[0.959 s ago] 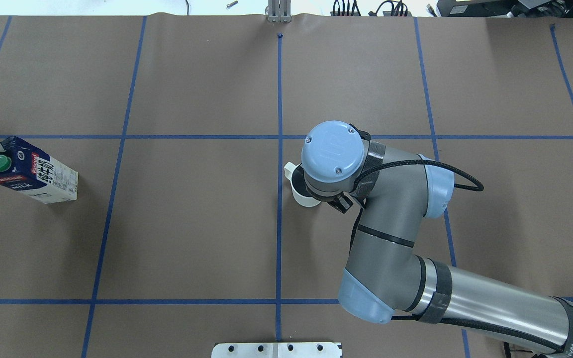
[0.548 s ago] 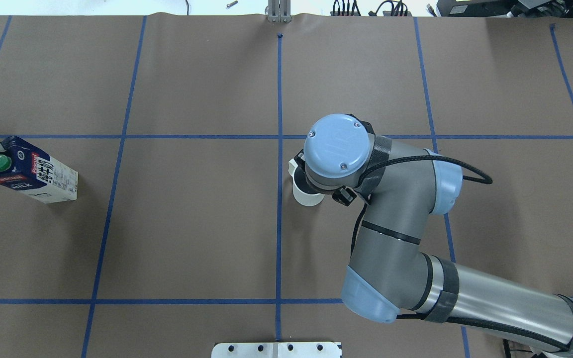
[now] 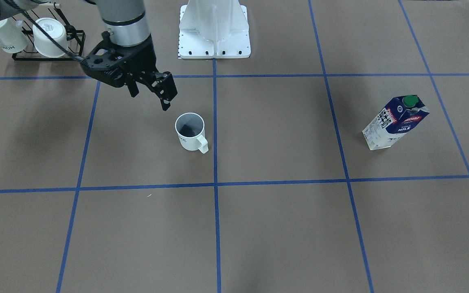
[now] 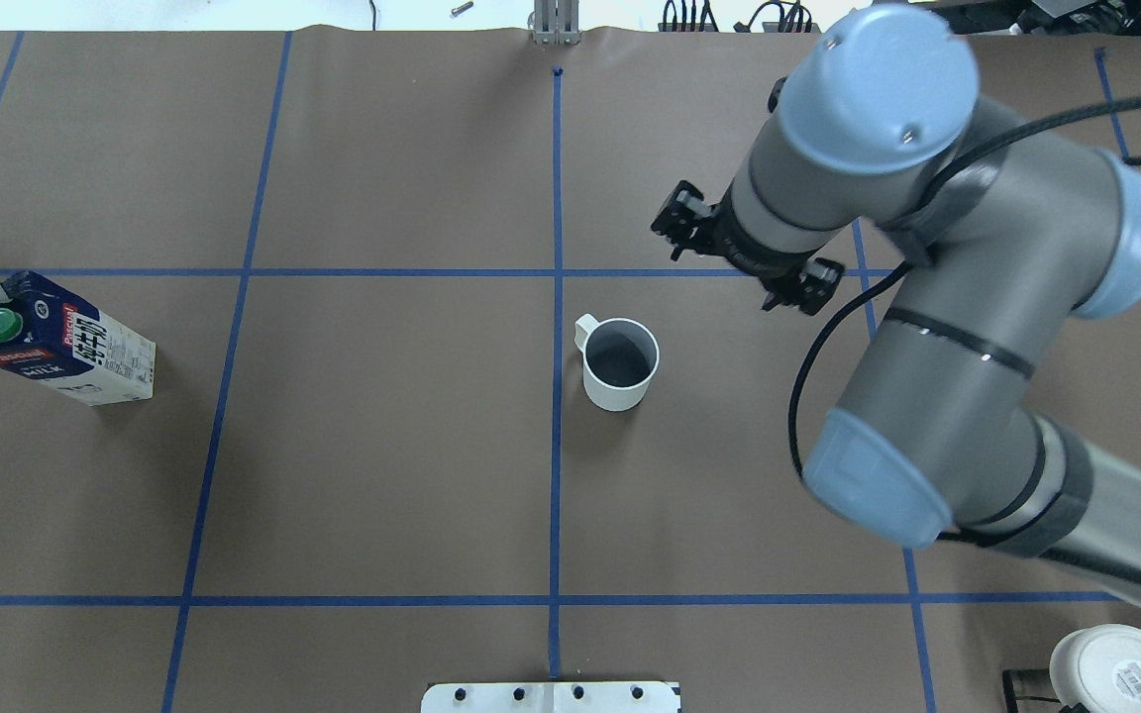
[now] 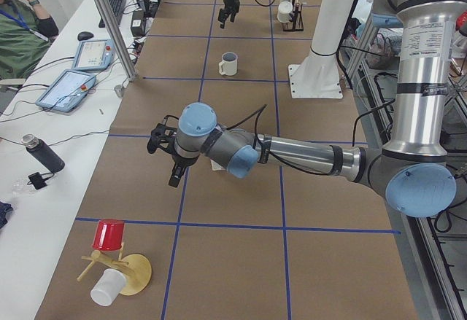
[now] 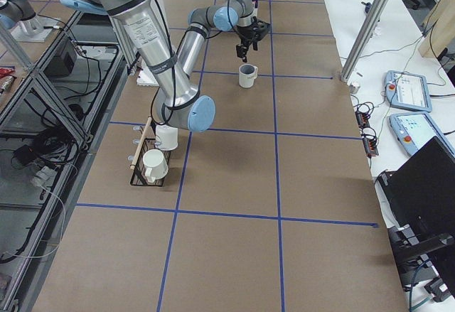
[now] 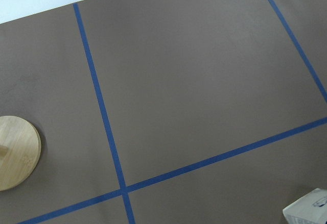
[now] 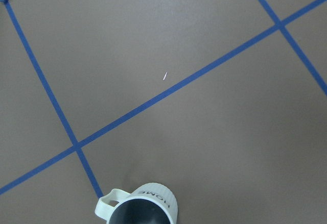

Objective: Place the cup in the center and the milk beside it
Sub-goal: 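Open the right gripper and withdraw it from the mug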

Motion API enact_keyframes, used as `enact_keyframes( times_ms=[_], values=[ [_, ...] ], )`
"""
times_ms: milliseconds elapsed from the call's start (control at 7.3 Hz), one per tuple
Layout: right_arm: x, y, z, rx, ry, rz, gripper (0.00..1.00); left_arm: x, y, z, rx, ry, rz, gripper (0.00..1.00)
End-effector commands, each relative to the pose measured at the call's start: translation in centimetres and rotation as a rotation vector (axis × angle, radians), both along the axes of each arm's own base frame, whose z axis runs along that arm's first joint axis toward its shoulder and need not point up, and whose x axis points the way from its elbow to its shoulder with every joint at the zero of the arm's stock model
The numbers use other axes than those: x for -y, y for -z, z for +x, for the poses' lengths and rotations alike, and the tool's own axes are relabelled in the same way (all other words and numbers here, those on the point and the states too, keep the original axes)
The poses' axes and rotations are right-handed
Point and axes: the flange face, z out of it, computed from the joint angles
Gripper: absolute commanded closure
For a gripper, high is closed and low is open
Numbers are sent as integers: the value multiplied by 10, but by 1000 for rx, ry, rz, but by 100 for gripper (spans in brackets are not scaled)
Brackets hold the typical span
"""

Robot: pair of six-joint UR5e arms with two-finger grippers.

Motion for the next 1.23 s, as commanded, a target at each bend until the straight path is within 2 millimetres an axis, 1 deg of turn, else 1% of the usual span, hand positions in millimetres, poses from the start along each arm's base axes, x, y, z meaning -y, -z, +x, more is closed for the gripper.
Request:
enact_keyframes(
  times_ms=[0,137,274,411,548,685,822,959,1096],
  values=[
    [57,-64,114,-49,179,132,0,-13,38,41,-119,104,-165,1],
    [77,-103,176,-77,266,200,0,-27,55,68,-163,115,-236,1],
    [96,-145,223,-99,341,236,0,-43,70,88,-190,114,-280,1],
    [119,-186,270,-136,401,274,0,-61,83,109,-181,136,-298,1],
    [135,-226,315,-161,452,300,0,-70,82,126,-147,148,-298,1],
    [143,-262,354,-171,512,333,0,-72,79,142,-116,141,-289,1],
    [142,-293,381,-184,566,354,0,-75,75,161,-82,129,-278,1],
    [135,-312,395,-189,585,354,0,-82,67,177,-46,118,-272,1],
    [129,-325,404,-190,602,360,0,-85,65,188,-26,103,-262,1]
  ],
)
